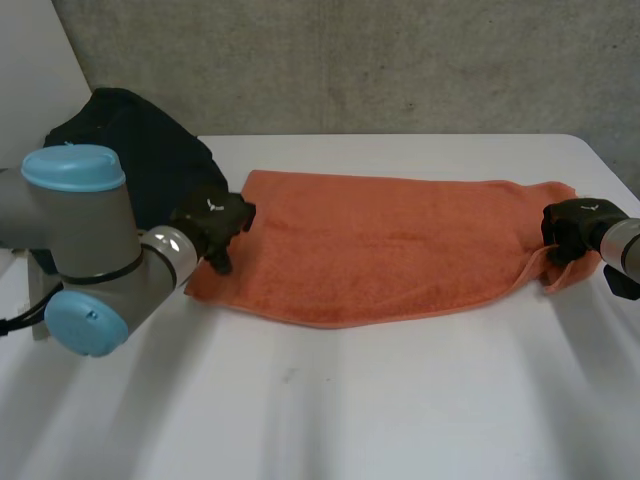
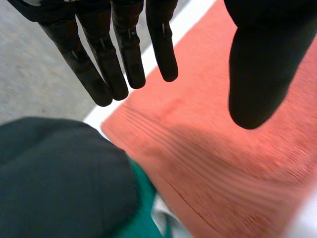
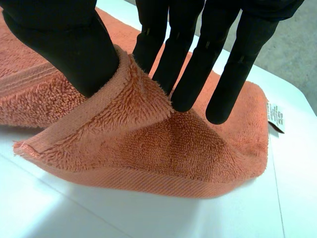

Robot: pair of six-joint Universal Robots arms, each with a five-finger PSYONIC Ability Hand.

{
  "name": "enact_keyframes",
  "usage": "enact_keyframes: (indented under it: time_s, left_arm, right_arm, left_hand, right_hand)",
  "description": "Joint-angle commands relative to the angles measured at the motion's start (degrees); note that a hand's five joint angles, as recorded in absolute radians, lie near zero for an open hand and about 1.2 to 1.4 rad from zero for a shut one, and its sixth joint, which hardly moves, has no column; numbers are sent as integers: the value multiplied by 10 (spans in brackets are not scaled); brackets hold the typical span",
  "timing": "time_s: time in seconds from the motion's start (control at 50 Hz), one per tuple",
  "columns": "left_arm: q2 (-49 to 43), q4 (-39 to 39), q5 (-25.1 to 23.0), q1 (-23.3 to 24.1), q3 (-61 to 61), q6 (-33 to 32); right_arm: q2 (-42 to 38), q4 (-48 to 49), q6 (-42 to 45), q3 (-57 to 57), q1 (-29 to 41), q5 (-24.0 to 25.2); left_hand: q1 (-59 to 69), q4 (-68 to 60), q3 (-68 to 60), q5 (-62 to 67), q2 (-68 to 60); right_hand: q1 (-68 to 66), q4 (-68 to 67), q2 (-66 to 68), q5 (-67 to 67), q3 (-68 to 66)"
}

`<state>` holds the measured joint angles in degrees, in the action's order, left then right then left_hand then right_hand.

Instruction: Fold the laundry.

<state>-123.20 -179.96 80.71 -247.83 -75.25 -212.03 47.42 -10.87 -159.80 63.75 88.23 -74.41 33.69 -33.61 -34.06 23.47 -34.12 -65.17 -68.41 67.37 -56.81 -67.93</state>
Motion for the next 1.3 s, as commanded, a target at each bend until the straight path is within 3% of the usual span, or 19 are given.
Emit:
enact_keyframes:
  time_s: [0.02, 0.28, 0.56, 0.64, 0.66, 0.8, 0.94, 1.02, 1.08, 1.16, 1.24, 1.3]
  left_arm:
    - [-13, 10, 5, -1, -22, -55]
    - [-71, 18, 38, -2, 2, -132]
    - [-93, 24, 52, -1, 28, -141]
    - [-87, 29, 49, 2, 29, -135]
    - [-89, 29, 47, 0, 32, -132]
    - [-57, 32, 50, -7, 31, -104]
    - [52, 64, 33, -22, 5, -30]
    - [81, 109, 23, -33, -16, -38]
    - [82, 123, 16, -45, -21, -51]
    - [84, 155, 14, -60, -30, -62]
    - [91, 246, 14, -71, -67, -80]
    - [122, 324, -2, -87, -100, -128]
  right_arm:
    - [-20, -25, -11, -30, 2, -6]
    - [-46, -42, -11, -67, 2, -34]
    - [-44, -55, -23, -73, -1, -36]
    - [-41, -55, -22, -72, -3, -35]
    - [-41, -55, -22, -72, -4, -35]
    - [-24, -84, -11, -64, -1, -25]
    - [35, -174, 97, -30, -5, 38]
    - [58, -263, 241, -6, -20, 73]
    - [61, -290, 288, -6, -24, 64]
    - [65, -333, 283, -2, -28, 38]
    - [85, -418, 300, 24, -45, 38]
    - [125, -484, 379, 58, -72, 43]
  left_hand:
    - [46, -47, -42, 48, -42]
    - [43, -44, -39, 45, -38]
    - [112, -112, -108, 114, -107]
    - [268, -268, -264, 270, -263]
    - [443, -444, -439, 445, -439]
    - [463, -464, -459, 465, -459]
    - [463, -464, -459, 465, -459]
    - [463, -464, -459, 465, -459]
    - [463, -464, -459, 465, -459]
    - [463, -464, -459, 465, -459]
    - [463, -464, -459, 465, -459]
    - [463, -464, -459, 465, -459]
  right_hand:
    - [-148, -116, 126, -132, -121]
    - [-148, -116, 126, -132, -121]
    - [-148, -116, 126, -132, -121]
    - [-148, -116, 126, -132, -121]
    - [-148, -116, 126, -132, -121]
    - [-148, -116, 126, -132, -121]
    - [-148, -116, 126, -132, -121]
    - [-148, -116, 126, -132, -121]
    - [-148, -116, 126, -132, -121]
    - [-148, -116, 126, -132, -121]
    - [-148, -116, 126, -132, -121]
    - [-148, -116, 126, -132, -121]
